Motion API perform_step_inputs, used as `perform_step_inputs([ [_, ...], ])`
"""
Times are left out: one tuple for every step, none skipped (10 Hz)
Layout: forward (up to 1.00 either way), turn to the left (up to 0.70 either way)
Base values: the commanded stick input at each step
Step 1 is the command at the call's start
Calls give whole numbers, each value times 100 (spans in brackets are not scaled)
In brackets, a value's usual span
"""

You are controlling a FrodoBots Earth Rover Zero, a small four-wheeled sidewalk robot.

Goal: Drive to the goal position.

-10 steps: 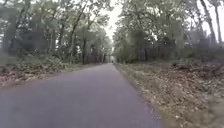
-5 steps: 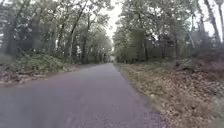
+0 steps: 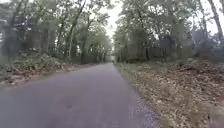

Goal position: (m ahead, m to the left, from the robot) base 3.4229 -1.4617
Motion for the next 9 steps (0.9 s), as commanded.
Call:
perform_step_inputs([
  [70,0],
  [70,0],
  [70,0],
  [70,0],
  [70,0],
  [70,0],
  [70,0],
  [70,0],
  [70,0],
])
